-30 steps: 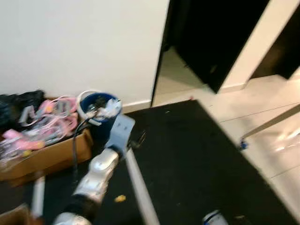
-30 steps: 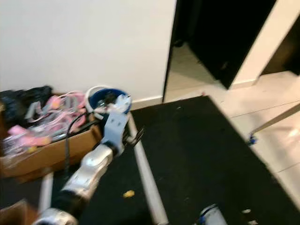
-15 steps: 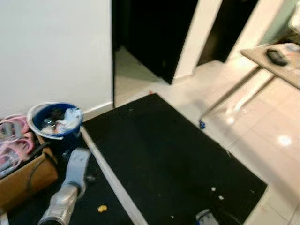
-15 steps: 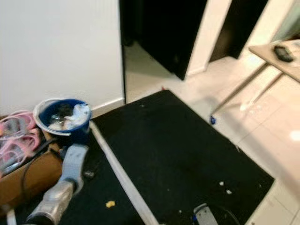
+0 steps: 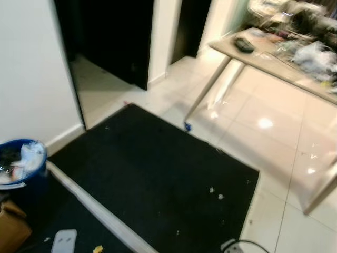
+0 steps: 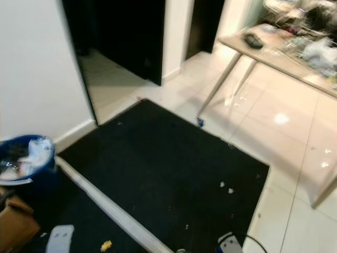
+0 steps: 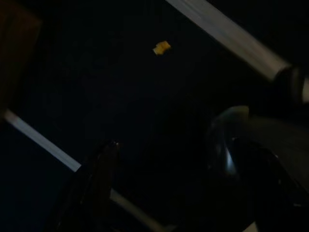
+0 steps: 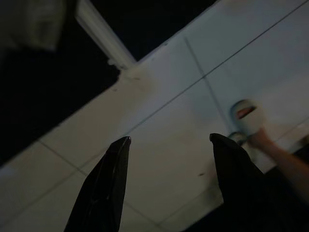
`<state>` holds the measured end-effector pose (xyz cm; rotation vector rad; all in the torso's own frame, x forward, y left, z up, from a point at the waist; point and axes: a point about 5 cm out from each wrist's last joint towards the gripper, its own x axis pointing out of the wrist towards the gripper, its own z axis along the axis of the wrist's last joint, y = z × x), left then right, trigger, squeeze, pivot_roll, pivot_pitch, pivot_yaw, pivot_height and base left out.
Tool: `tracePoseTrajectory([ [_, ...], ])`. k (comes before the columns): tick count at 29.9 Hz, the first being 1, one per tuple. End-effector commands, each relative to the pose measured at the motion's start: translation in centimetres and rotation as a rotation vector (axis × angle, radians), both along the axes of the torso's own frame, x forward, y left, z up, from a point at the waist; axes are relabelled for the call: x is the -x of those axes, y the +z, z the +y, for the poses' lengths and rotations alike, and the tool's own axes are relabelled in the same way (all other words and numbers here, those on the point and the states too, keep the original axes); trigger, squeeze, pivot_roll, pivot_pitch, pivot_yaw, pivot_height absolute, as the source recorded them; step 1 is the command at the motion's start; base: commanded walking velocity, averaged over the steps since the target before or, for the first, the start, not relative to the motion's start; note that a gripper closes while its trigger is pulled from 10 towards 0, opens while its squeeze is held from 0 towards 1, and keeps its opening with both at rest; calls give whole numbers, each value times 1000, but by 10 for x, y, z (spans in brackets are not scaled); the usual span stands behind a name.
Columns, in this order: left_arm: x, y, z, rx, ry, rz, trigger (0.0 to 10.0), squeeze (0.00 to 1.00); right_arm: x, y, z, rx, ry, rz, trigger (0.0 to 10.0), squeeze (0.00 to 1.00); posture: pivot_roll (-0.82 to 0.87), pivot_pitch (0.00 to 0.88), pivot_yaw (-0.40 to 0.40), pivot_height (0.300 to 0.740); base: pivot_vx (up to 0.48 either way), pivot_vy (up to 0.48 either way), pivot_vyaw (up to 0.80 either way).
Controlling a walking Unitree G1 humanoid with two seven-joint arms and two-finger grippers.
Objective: Picking trash to rubbish bin
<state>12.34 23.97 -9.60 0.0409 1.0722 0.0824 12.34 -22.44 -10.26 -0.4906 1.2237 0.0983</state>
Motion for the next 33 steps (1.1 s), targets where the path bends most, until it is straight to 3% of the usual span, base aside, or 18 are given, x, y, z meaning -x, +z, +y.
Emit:
tracePoseTrajectory([
  [1, 5, -4, -10, 6, -42, 36, 10000, 0, -2, 1, -4, 11, 5, -4, 10000, 0, 82, 80, -20, 740, 0, 0, -800],
  [3, 13, -7, -12, 7, -32, 70, 10000, 0, -3, 2, -5, 13, 7, -11, 10000, 0, 82, 80, -20, 740, 0, 0, -800],
  [7, 14, -8, -10, 3, -31, 72, 10000, 0, -4, 3, -7, 19, -1, -17, 10000, 0, 82, 74, -21, 740, 0, 0, -792],
  [14, 17, -7, -4, -39, -67, 101, 10000, 0, -4, 3, -9, 33, 16, -19, 10000, 0, 82, 74, -21, 740, 0, 0, 0],
  [20, 18, -9, -9, -50, -136, 124, 10000, 0, -3, 3, -9, 30, 8, -15, 10000, 0, 82, 74, -21, 740, 0, 0, 0],
  [28, 14, -9, -14, -64, -189, 134, 10000, 0, -4, 3, -8, 17, 4, -17, 10000, 0, 79, 73, -17, 740, 288, 0, 0],
  [33, 14, -8, -11, -67, -195, 137, 10000, 0, -4, 3, -7, 11, -3, -8, 10000, 0, 67, 74, -15, 740, 305, 0, -726],
])
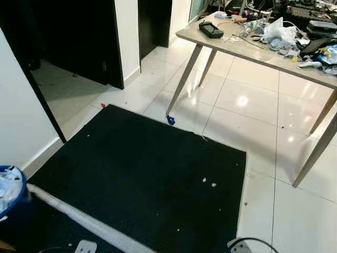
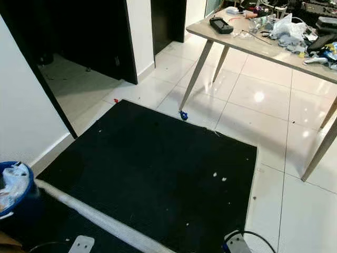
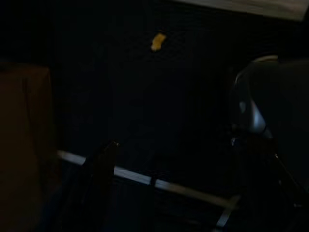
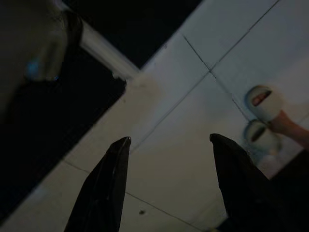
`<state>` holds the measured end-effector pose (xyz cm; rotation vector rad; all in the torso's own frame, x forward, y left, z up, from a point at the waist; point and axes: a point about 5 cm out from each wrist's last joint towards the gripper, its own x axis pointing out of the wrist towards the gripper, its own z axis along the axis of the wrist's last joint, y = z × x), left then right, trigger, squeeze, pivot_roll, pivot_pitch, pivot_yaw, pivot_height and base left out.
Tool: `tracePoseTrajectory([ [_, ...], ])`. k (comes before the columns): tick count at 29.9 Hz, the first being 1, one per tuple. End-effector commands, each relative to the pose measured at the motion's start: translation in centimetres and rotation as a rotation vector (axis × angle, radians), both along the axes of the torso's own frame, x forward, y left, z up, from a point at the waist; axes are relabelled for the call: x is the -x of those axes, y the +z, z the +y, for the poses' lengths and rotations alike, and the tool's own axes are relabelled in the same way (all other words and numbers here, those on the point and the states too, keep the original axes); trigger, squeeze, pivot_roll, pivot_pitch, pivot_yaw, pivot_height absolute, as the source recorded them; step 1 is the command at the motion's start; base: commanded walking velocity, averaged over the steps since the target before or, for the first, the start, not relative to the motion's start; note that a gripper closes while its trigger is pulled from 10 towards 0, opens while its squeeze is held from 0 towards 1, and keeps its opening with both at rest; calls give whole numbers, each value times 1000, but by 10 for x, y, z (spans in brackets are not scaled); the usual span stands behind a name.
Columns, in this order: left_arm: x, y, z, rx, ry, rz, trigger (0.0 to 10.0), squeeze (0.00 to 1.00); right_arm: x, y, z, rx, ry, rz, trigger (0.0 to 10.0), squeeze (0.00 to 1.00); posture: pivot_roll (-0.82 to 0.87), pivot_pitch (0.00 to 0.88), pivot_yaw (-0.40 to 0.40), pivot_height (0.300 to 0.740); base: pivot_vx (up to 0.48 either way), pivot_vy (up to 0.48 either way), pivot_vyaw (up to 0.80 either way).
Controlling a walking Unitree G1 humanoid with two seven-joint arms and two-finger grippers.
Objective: Picking trash to rubbish bin
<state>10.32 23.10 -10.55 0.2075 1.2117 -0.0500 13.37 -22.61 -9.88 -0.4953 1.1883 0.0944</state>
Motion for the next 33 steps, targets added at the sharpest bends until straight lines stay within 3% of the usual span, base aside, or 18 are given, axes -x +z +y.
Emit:
tracePoseTrajectory([
  [1, -6, 2, 1, -2, -16, -12, 10000, 0, 7, -1, -5, 12, -6, 29, 10000, 0, 67, 74, -15, 740, 319, 0, -775],
  [14, -2, 4, 11, -21, -41, -3, 10000, 0, 15, -2, -12, 23, -6, 35, 10000, 0, 64, 64, -11, 740, 327, 0, -771],
  [26, -2, 3, 7, -19, -54, -2, 10000, 0, 12, -3, -3, 17, 6, 34, 10000, 0, 65, 66, -5, 740, 330, 0, 0],
  [33, -4, 5, 12, -21, -58, -9, 10000, 0, 12, -4, 0, 8, 0, 38, 10000, 0, 65, 68, -1, 740, 332, 0, -800],
])
